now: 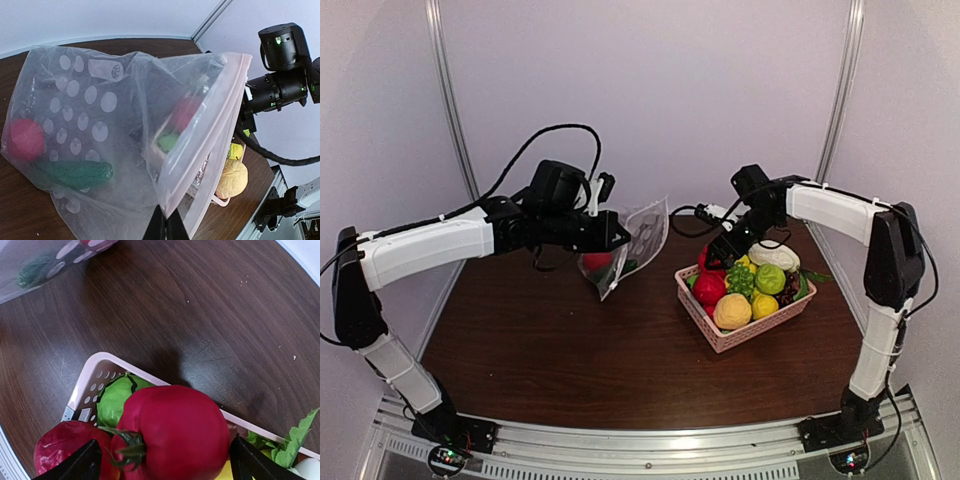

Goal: Place the food in the zip-top bag and seal the zipper
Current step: Pick up the fake vegetable from the bin, then place the fake vegetable in the zipper food storage bag.

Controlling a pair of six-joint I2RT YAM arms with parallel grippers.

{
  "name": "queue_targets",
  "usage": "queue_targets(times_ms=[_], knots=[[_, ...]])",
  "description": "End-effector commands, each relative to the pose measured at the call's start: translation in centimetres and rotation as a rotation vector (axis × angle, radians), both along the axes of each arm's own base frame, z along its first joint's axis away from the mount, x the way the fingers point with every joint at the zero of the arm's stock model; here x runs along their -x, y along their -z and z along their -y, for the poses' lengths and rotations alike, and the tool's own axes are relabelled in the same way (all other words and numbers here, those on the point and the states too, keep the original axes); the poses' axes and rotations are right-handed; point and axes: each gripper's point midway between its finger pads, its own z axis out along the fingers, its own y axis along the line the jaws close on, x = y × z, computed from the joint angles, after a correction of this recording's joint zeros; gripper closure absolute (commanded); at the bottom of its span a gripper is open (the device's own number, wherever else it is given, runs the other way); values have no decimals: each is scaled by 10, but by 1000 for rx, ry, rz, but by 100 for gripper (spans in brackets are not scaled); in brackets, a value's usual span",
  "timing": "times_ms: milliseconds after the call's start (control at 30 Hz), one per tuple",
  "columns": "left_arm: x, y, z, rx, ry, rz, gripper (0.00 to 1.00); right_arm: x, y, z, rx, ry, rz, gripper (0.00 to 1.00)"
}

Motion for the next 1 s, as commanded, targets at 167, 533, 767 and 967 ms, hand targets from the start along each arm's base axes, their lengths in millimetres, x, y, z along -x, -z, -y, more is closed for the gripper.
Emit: queue_targets(times_ms=[167, 533, 767, 967], knots=[[-5, -8, -2, 9, -13, 24, 100, -4, -18, -3, -28, 29, 37, 42], [-8, -4, 5, 24, -1, 12, 100, 87, -149, -47, -284, -282, 205, 48], [-8, -11, 9, 40, 9, 9, 100, 140, -188, -112, -404, -501, 262, 44], [1, -30, 6, 77, 29, 23, 100, 111, -163, -138, -359, -472, 234, 45]])
